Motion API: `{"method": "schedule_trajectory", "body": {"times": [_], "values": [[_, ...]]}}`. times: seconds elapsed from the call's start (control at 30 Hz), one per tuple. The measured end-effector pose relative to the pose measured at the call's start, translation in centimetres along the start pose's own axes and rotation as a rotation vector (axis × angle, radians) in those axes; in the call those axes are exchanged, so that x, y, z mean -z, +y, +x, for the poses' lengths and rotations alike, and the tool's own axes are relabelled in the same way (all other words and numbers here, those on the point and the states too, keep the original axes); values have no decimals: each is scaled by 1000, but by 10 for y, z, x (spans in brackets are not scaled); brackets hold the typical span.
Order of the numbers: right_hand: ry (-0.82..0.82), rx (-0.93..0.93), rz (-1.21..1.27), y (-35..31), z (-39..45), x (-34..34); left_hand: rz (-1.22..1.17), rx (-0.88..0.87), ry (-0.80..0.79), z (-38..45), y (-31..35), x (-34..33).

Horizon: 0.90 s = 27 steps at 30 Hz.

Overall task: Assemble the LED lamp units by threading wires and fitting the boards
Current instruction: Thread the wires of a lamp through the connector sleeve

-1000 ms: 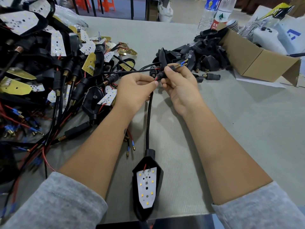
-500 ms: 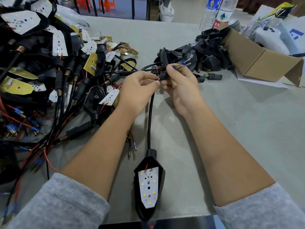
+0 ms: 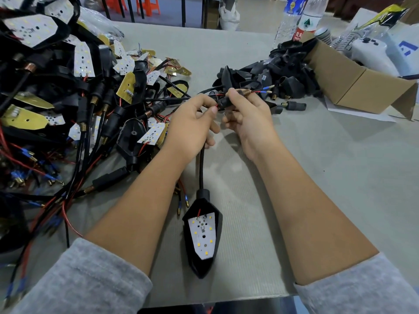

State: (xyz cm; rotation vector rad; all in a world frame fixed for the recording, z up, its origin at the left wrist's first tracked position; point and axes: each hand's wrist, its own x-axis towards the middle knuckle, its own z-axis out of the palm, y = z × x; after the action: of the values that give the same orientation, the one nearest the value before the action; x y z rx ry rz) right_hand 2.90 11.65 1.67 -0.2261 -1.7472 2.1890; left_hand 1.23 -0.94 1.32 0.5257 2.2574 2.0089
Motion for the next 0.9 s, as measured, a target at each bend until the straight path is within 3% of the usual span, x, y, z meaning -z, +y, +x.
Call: {"method": "schedule_trajectory", "body": {"times": [0.13, 0.3, 0.57, 0.9], "values": [[11, -88, 154, -3, 0, 2, 45, -8, 39, 3, -3, -1], [110, -59, 128, -2, 0, 4, 75, 125, 114, 7, -2, -6], [255, 22, 54, 0, 6, 10, -39, 71, -70, 5, -2, 4], [319, 71, 39, 1, 5, 12, 81, 120, -80, 7, -1, 4]]}}
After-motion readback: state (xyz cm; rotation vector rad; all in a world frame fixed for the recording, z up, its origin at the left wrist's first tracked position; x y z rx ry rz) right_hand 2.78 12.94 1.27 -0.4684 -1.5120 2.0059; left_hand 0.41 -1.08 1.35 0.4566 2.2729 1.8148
